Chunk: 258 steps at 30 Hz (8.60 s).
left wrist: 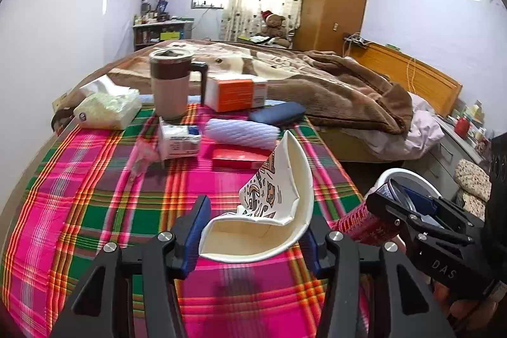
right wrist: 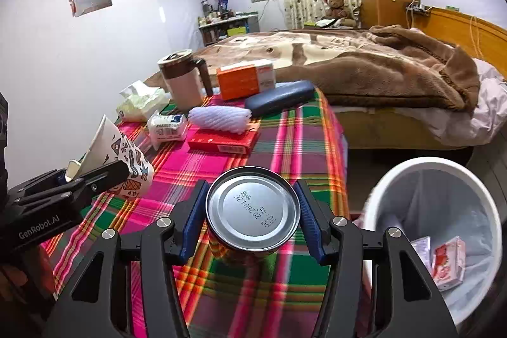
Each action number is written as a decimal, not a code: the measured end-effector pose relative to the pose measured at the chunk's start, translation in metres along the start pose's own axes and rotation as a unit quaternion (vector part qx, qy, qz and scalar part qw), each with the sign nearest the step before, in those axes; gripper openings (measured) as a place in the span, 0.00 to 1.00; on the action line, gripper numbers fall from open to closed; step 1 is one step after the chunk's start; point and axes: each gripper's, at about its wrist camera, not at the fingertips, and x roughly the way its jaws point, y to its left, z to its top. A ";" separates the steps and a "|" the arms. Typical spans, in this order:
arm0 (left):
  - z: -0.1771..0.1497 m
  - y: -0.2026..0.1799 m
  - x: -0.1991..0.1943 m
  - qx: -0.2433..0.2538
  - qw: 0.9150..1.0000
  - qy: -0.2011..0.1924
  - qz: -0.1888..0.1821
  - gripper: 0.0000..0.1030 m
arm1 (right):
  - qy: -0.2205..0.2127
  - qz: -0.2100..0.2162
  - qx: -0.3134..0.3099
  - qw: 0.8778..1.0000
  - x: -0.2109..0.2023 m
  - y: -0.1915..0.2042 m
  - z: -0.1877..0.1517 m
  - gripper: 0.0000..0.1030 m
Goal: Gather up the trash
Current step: 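Carry the can and paper cup over the bin and open both grippers, then move both tools from the bin back to the table, then grasp the white foam sleeve with the right gripper while the left grasps the clear plastic cup, then lift the clear cup and foam sleeve off the table toward the bin, then carry the cup and sleeve over the white bin and open both grippers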
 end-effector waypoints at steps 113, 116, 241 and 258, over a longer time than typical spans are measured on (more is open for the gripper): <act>0.044 0.073 0.049 -0.053 0.998 -0.001 0.041 0.69 | 0.004 -0.027 -0.055 0.998 0.055 -0.026 0.051 0.67; 0.045 0.092 0.057 -0.056 0.997 0.005 0.048 0.69 | 0.003 -0.008 -0.068 0.998 0.070 -0.014 0.059 0.67; 0.001 -0.153 0.024 0.102 0.984 0.019 -0.145 0.29 | -0.038 -0.119 0.070 0.990 -0.057 -0.111 -0.017 0.23; -0.008 -0.242 0.068 0.148 0.969 0.058 -0.188 0.29 | 0.006 -0.176 0.117 0.977 -0.063 -0.172 -0.046 0.23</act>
